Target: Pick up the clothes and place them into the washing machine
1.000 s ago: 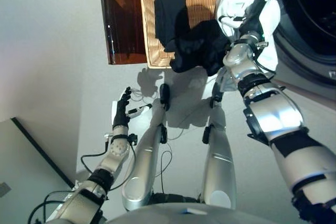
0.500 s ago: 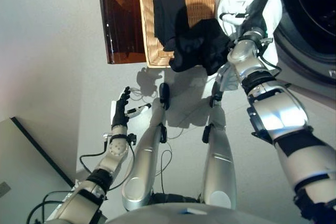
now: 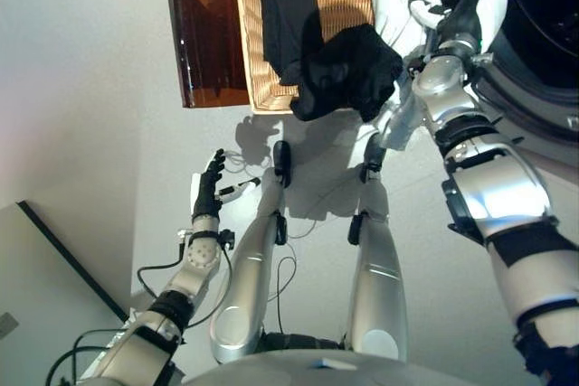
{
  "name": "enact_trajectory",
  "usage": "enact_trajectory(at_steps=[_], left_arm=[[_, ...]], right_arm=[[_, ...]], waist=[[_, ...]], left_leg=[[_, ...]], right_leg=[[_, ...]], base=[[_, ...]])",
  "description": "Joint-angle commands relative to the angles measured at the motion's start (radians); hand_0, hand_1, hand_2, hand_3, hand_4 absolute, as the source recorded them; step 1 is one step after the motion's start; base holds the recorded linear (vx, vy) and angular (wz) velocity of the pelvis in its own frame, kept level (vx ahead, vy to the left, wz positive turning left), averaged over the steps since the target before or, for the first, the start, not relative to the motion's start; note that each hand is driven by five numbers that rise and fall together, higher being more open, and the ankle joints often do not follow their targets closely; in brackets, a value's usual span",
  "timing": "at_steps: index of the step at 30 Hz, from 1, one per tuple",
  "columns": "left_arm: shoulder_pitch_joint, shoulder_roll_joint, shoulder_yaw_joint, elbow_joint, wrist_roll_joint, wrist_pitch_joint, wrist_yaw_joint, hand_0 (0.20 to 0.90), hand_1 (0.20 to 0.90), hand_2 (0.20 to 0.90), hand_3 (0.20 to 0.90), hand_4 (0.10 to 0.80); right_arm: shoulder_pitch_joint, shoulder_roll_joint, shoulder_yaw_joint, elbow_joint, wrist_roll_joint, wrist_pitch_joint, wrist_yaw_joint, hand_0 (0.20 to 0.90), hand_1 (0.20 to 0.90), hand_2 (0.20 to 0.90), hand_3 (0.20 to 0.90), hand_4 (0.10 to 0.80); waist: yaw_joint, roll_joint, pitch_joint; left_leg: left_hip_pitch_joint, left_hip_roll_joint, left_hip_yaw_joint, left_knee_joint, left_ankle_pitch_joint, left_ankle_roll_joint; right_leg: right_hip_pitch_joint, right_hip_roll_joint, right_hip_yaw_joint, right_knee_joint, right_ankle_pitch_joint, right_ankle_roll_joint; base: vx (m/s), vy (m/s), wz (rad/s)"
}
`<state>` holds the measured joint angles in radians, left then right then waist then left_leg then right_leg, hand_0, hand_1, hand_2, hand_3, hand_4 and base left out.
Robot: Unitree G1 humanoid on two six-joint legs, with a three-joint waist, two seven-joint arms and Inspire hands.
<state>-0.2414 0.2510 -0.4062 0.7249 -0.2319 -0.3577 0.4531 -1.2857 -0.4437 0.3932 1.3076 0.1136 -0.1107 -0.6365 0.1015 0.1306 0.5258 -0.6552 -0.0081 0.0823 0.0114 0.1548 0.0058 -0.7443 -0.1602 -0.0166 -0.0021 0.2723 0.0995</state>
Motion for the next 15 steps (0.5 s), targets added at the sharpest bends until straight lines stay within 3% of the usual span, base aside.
enact_trajectory(at_steps=[1,15], left_arm=[[0.049,0.063,-0.003,-0.051,-0.013,-0.05,0.012,0.9,0.9,0.9,0.9,0.8],[0.043,0.06,-0.005,-0.043,-0.008,-0.051,0.018,0.9,0.9,0.9,0.9,0.8]], right_arm=[[-0.102,0.016,0.047,-0.038,-0.021,-0.056,-0.021,0.2,0.2,0.2,0.2,0.3],[-0.123,0.005,0.057,0.01,-0.081,-0.022,-0.059,0.2,0.2,0.2,0.2,0.3]], waist=[[0.04,0.058,-0.006],[0.042,0.062,-0.006]], left_leg=[[-0.047,0.01,-0.013,-0.021,0.02,-0.075],[-0.038,0.008,-0.014,-0.023,0.021,-0.073]], right_leg=[[-0.034,0.005,-0.004,0.161,-0.151,0.014],[-0.026,0.005,-0.002,0.158,-0.15,0.014]], base=[[0.0,0.0,0.0],[0.0,0.0,0.0]])
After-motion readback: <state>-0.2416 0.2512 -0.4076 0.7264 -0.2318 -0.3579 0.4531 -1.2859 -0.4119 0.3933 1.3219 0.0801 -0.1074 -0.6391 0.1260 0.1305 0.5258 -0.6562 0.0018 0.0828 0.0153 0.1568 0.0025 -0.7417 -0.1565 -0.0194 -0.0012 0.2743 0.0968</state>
